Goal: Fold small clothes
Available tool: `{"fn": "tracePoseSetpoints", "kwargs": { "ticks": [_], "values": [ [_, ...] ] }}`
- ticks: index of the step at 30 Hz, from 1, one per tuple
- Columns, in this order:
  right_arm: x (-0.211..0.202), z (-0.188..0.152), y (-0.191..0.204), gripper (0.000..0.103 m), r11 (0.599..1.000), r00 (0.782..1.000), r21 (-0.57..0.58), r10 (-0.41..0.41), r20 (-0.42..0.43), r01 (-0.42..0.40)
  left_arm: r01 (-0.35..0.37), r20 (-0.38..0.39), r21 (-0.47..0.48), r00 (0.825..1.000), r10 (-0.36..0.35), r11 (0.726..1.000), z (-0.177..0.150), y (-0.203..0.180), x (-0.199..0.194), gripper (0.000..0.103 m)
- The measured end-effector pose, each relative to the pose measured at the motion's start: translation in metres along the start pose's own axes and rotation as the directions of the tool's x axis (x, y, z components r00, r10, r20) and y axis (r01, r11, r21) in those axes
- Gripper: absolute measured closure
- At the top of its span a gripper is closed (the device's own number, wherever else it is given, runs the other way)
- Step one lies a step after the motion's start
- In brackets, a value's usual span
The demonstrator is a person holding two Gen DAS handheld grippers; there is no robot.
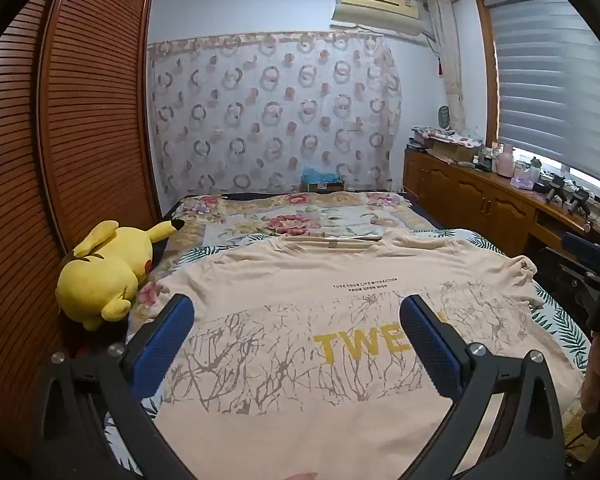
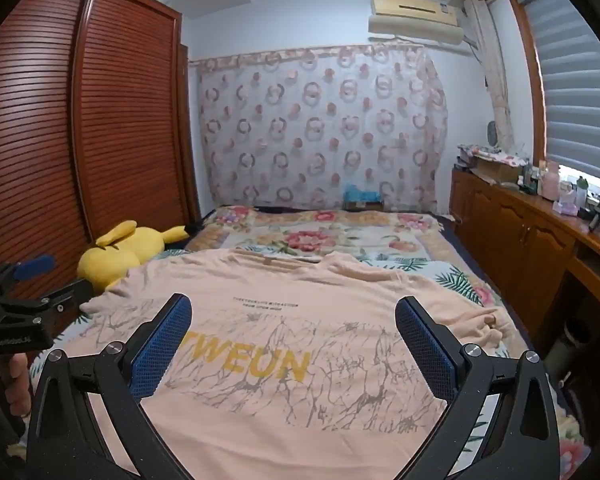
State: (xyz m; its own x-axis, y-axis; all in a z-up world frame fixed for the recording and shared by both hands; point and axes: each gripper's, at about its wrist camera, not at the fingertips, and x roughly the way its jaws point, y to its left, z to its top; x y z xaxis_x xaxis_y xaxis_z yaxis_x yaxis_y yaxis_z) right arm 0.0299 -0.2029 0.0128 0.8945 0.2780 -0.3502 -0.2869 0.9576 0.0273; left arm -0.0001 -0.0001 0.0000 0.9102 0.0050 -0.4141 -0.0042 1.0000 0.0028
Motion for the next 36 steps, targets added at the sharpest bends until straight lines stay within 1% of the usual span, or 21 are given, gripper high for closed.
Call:
{"fn": "tracePoseSetpoints", "kwargs": {
  "ticks": [8, 10, 15, 19, 36],
  "values": [
    [-0.001, 0.0, 0.0, 0.0, 1.0, 1.0, 0.006, 0.005, -0.001, -0.005, -0.007, -0.001, -0.011, 1.0, 0.007, 1.0, -0.007, -0.014, 0.0, 0.0],
    [-0.001, 0.0, 0.001, 0.0, 1.0, 1.0, 0.007, 0.002, 0.001, -0.002, 0.009, -0.008, -0.025, 1.0, -0.009, 1.0, 0.0, 0.002, 0.0, 0.0],
    [-0.001, 0.0, 0.001, 0.0, 1.0, 1.0, 0.005, 0.003, 0.0, -0.003, 0.0, -0.006, -0.025, 1.0, 0.0, 1.0, 0.001, -0.001, 0.0, 0.0],
    [-0.002, 0.0, 0.001, 0.0, 1.0, 1.0, 0.007, 0.004, 0.001, -0.004, 0.005, -0.005, -0.038, 1.0, -0.005, 0.999, 0.002, 0.004, -0.003, 0.0],
    [-0.001, 0.001, 0.0, 0.0, 1.0, 1.0, 0.01, 0.006, 0.001, -0.006, 0.002, -0.002, -0.036, 1.0, -0.002, 0.999, 0.001, 0.006, -0.001, 0.0]
  ]
}}
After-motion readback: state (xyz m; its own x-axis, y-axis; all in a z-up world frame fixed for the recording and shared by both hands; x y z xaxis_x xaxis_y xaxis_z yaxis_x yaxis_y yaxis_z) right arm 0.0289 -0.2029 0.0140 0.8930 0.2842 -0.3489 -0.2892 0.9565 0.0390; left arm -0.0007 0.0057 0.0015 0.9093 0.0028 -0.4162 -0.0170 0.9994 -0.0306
